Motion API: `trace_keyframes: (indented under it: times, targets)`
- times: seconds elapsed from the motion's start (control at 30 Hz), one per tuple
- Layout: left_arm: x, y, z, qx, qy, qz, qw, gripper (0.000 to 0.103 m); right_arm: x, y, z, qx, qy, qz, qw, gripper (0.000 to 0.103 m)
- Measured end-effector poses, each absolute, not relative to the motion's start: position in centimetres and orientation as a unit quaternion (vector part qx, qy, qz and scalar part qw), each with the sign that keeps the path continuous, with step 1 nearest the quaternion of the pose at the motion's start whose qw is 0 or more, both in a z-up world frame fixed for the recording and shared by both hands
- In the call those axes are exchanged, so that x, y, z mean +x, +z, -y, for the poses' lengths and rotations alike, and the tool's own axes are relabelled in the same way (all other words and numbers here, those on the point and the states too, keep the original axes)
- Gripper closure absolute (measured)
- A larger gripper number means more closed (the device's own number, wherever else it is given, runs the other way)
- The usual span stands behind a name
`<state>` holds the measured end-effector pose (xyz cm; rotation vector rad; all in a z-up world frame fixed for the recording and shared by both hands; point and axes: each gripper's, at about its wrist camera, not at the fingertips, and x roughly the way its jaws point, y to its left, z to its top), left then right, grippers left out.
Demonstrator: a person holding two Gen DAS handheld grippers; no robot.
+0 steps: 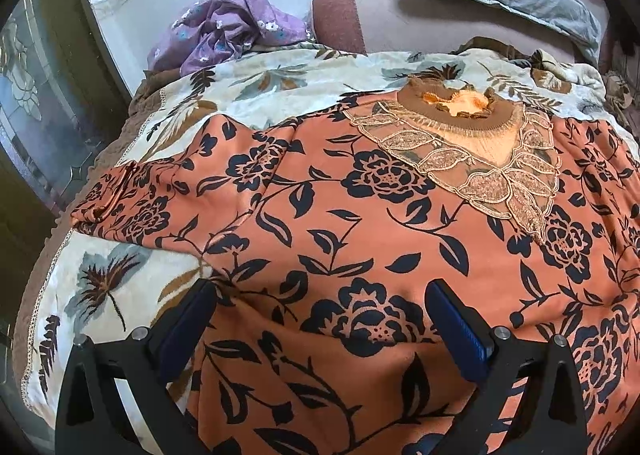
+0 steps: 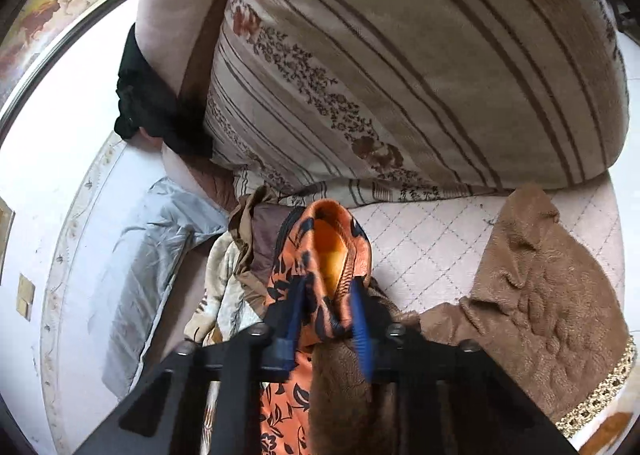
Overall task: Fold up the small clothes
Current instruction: 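Carry the held sleeve across the blouse body with the right gripper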
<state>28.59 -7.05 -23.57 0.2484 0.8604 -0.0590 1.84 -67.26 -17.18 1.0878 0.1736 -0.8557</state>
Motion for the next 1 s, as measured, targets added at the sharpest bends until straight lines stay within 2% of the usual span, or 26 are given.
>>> trace_keyframes:
  times: [0.1,0.4,0.5,0.6,0.67,0.7,0.73,0.8,0.9,0.97,1.0]
  targets:
    - [28.6,-23.5,7.0,0.118,-0.027,-0.416,0.901,0.000,2.0,-15.3,66.1,0.468,-0.393,-0.065,0.789,0.098]
    - [28.7,-23.1,6.5,0.109,-0.028,-0.415,0.903,0.000,6.0,-12.4,62.7,0.453,-0.286,-0.055,0.842,0.099]
    - [28.7,-22.8,6.3,0.100,-0.034,-0.417,0.903,0.000,5.7,-12.5,62.4,0.459,-0.311,-0.059,0.830,0.098]
    - [28.7,-22.9,6.2,0.100,-0.035,-0.417,0.903,0.000,3.6,-13.8,63.8,0.516,-0.306,-0.039,0.799,0.096]
    - [28.8,-23.1,6.3,0.100,-0.036,-0.423,0.900,0.000,2.4,-15.1,64.3,0.540,-0.309,-0.049,0.781,0.084]
    - [28.8,-23.2,6.5,0.099,-0.038,-0.427,0.898,0.000,1.9,-15.8,64.4,0.555,-0.302,-0.050,0.773,0.070]
    - [28.9,-23.3,6.6,0.098,-0.040,-0.429,0.897,0.000,1.4,-16.4,64.4,0.573,-0.293,-0.049,0.763,0.048]
    - [28.8,-23.3,6.9,0.099,-0.043,-0.428,0.897,0.000,-0.4,-17.5,64.0,0.598,-0.289,-0.025,0.747,0.020]
    - [28.5,-23.4,7.4,0.111,-0.045,-0.423,0.898,0.000,-1.9,-18.1,64.0,0.600,-0.311,-0.002,0.737,0.020]
    - [28.3,-23.4,7.5,0.115,-0.046,-0.421,0.899,0.000,-1.2,-18.4,65.2,0.606,-0.288,-0.001,0.742,0.025]
    - [28.3,-23.4,7.5,0.115,-0.046,-0.421,0.898,0.000,-0.5,-18.5,65.6,0.606,-0.281,-0.008,0.745,0.033]
